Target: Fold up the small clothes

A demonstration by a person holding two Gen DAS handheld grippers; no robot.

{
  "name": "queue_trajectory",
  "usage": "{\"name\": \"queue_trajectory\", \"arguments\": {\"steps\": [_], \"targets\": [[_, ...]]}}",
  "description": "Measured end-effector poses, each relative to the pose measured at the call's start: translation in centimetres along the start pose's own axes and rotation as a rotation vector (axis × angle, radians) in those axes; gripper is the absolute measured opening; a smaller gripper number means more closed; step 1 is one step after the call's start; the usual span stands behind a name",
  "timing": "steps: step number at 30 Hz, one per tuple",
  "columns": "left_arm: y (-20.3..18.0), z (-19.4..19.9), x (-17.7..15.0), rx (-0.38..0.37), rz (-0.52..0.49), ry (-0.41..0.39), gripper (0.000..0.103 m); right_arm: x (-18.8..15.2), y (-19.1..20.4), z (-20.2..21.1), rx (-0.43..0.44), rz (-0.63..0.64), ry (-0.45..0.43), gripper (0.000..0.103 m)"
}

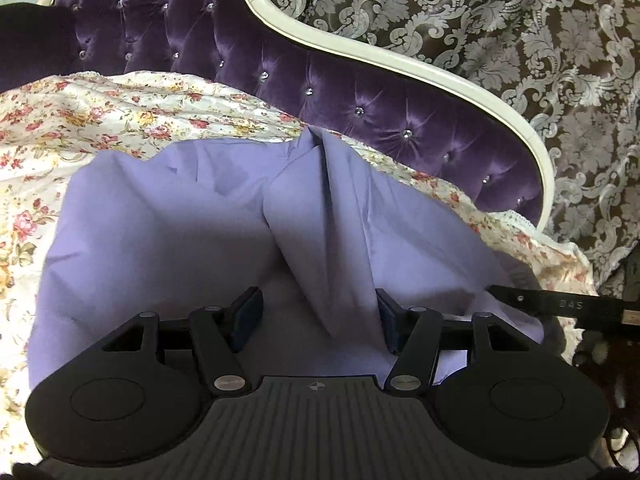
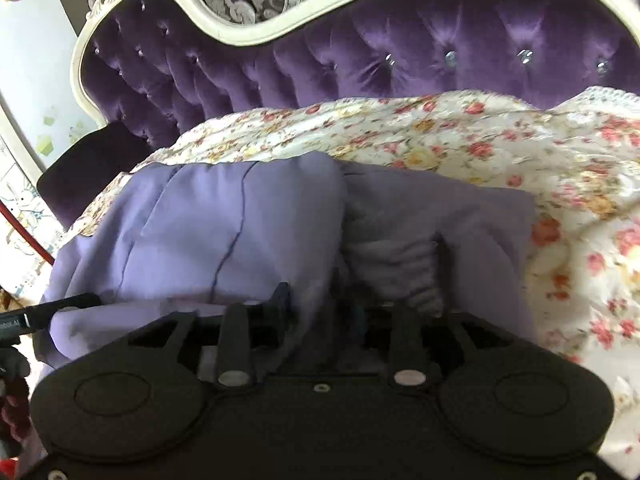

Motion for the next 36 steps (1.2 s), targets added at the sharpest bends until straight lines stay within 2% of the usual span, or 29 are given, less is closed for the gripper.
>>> {"name": "queue_trajectory", "arguments": {"steps": [3,8,11,16,21,26,29,32,36], "targets": [[0.0,1.1,0.2,0.018,-0.004,-0.019,0.058,0.3,1.1,1.6,-0.020,0.041,-0.054,0.052],[-1.0,3.8,1.7,0.094,-0.077,-0.121,0.058,0.5,4.6,5.8,-0.051,0.193,-0.238,0.061],[-2.9,4.3,2.6,0.113,-0.146,-0.153,0.063,0.3,7.5,6.4,-0.035,0.284,-0.278,0.061],[-5.1,2.2,2.0,0.107,-0.220,-0.109,0.064,-1.7,11.4,4.2,-0.041,0.422,-0.218,0.061],[-4.3,-1.0,-1.9,0.162,-0.297,0.029,0.068,-5.5,11.5,1.3,-0.083,0.463,-0.083,0.061],[-3.8,-0.8,-2.9,0.186,-0.313,-0.015,0.077,-6.1,10.7,1.1,-0.071,0.408,-0.073,0.061],[-3.4,-1.0,-3.1,0.175,-0.284,-0.038,0.083,-5.6,9.8,0.7,-0.022,0.341,-0.048,0.062],[-3.5,-1.2,-3.7,0.175,-0.285,-0.104,0.087,-5.7,8.9,0.4,0.032,0.266,-0.032,0.063],[-3.6,-1.3,-3.9,0.182,-0.280,-0.120,0.089,-5.9,9.1,0.4,0.018,0.276,-0.044,0.063]]}}
Point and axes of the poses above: each gripper's, at about its wrist camera, not at the fingertips, and z roughly against the way its jaws point, y to its left, x to its top, the point moved 7 cm from there along -z, roughly the way its jaws point, and after that the axes turned 8 degrees about y, right-handed, at the moved point
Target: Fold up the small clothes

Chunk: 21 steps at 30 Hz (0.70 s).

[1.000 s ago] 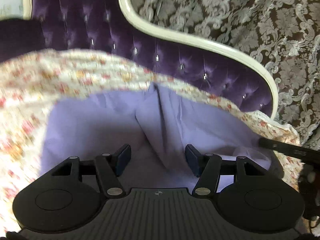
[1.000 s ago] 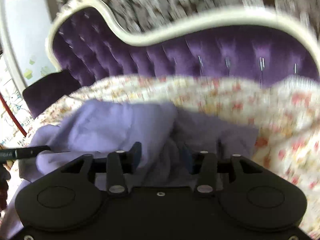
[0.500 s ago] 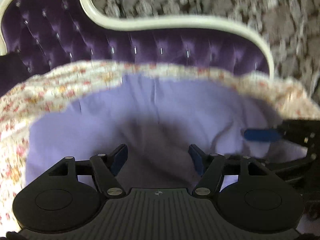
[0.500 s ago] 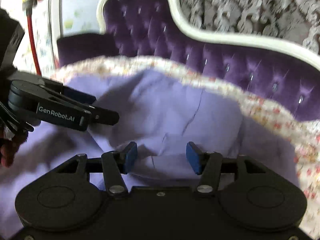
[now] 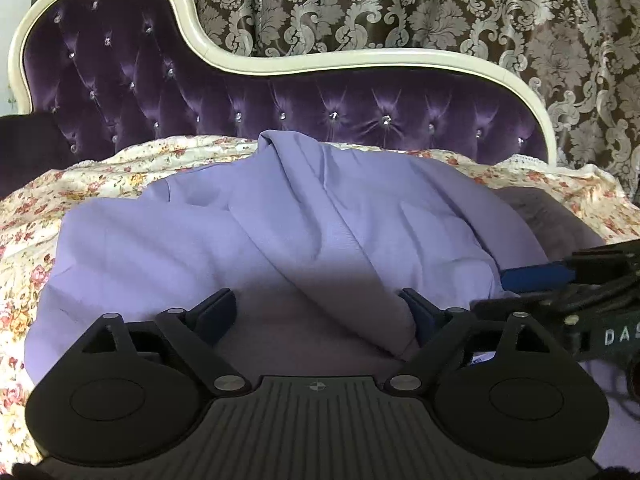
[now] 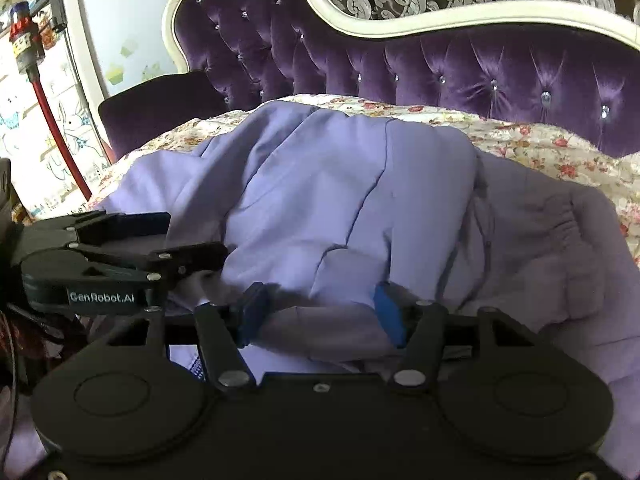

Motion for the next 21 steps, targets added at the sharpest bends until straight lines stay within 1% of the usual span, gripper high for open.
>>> {"name": "queue_trajectory", "arguments": {"steps": [4,10,12,14,16,18,21], "targets": [[0.0,-0.2,0.0,0.003,0.001,-0.002,0.091,-0.1,0.3,0.0,-0.028,0.019,-0.010,0.064],[0.1,-0.3,0.0,0.015,-0.009,0.001,0.092,-0.2,1.2,0.2,-0.126,0.095,-0.036,0.069],[0.3,-0.2,0.1,0.006,-0.005,0.005,0.092,-0.2,1.4,0.3,-0.149,0.112,-0.046,0.070],[0.5,0.2,0.2,-0.001,0.010,0.009,0.092,-0.3,1.7,0.4,-0.184,0.131,-0.056,0.073],[0.5,1.4,0.0,0.017,0.020,0.004,0.092,-0.3,2.0,0.6,-0.219,0.158,-0.069,0.075],[0.4,3.5,-0.3,0.048,0.035,-0.036,0.092,-0.4,2.3,0.7,-0.260,0.191,-0.084,0.079],[0.4,7.1,-1.2,0.060,0.047,-0.072,0.092,-0.5,2.8,1.0,-0.309,0.232,-0.107,0.081]]}}
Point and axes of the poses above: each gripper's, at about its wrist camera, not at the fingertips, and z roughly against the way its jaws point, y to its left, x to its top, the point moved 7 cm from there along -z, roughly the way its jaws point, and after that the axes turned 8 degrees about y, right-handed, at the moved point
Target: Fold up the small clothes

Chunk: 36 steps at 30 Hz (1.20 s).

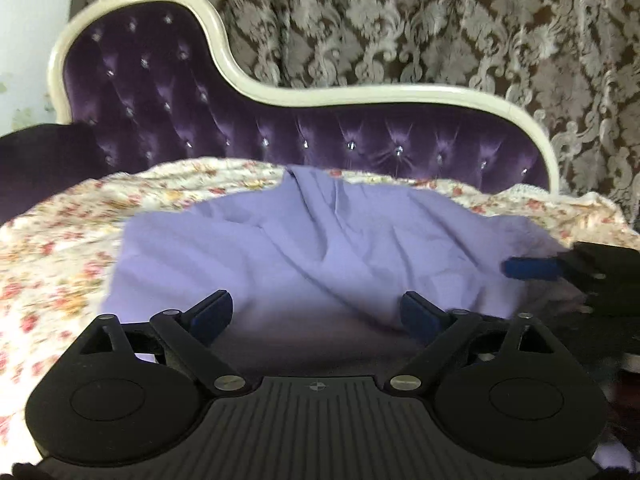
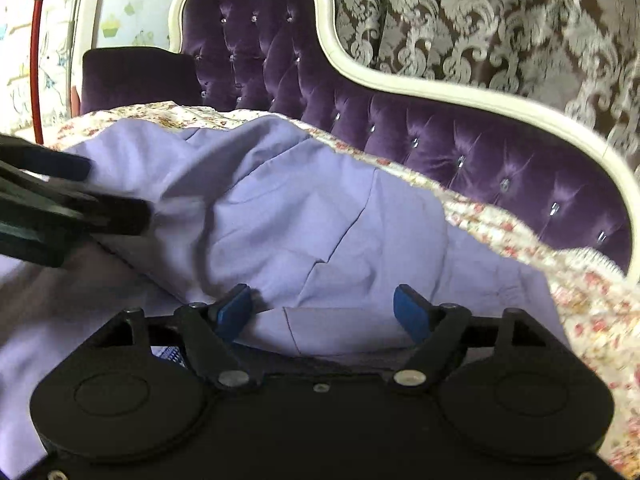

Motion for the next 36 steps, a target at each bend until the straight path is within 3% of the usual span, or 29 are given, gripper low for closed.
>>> {"name": "queue_trajectory", "arguments": {"steps": [3,5,7,13,18,25,36], "targets": [[0.8,3.1,-1.1,0.072,0.000,0.017,0.092,-0.1,0.1,0.4,-0.027,0.012,-0.017,0.088],[1.6,4.4,-2.0,0.137,0.020,0.074,0.092,-0.1,-0.1,0.5,-0.035,0.006,-0.020,0.096],[2.2,5.7,-2.9,0.182,0.050,0.114,0.092,-0.1,-0.3,0.5,-0.034,-0.007,-0.014,0.098],[2.6,8.4,-4.6,0.245,0.087,0.138,0.092,-0.1,-0.4,0.4,-0.033,-0.024,-0.004,0.102],[2.9,9.7,-6.0,0.264,0.102,0.157,0.092,-0.3,-0.5,0.9,-0.030,-0.033,-0.005,0.102],[3.9,10.9,-8.2,0.274,0.113,0.195,0.092,-2.7,-1.6,3.2,0.068,-0.134,0.052,0.102],[4.9,13.3,-10.5,0.249,0.130,0.211,0.092,-7.5,-3.7,13.4,0.185,-0.202,0.045,0.102]]}}
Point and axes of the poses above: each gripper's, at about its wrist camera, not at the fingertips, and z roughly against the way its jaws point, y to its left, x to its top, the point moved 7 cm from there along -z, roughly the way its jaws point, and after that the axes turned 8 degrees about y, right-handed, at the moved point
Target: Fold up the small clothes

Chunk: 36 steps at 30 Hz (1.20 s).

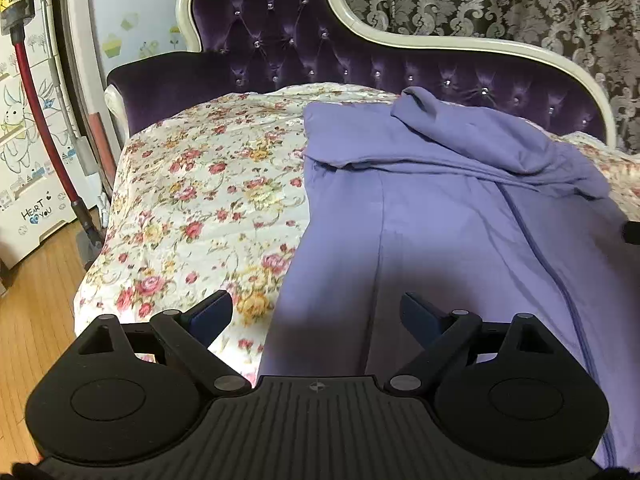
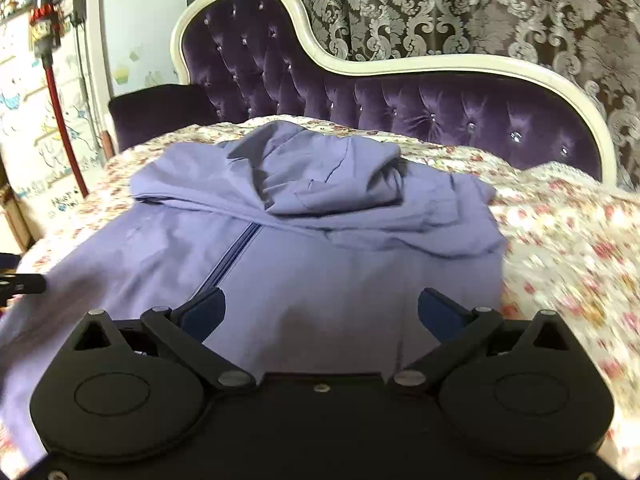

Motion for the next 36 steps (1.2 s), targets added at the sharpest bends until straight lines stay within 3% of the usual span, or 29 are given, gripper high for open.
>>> {"name": "queue_trajectory", "arguments": {"steps": [10,20,27,31,36], "targets": [[2.0,1.9,-3.7,-0.011,-0.048,0.018,0.092,-5.4,-3.3,6.6,0.070,-0.208,0.034,0.102],[1.8,0.7,-6.3,-0.059,-0.106,0.088,0.092,-10.5,-5.0,8.6,0.110,-0.340,0.081,0.102],[1.5,-0.5,-6.5,-0.112,-0.105,0.136,0.092,-11.8,-5.1,8.4,0.166,-0.415,0.074,0.102],[2.0,-0.8,-6.6,-0.157,-0.063,0.158,0.092,-11.4,-4.4,8.9,0.168,-0.393,0.047,0.092],[2.6,-1.0,-6.1,-0.171,-0.034,0.144,0.092,-10.8,-4.1,9.3,0.190,-0.399,0.022,0.087]]}}
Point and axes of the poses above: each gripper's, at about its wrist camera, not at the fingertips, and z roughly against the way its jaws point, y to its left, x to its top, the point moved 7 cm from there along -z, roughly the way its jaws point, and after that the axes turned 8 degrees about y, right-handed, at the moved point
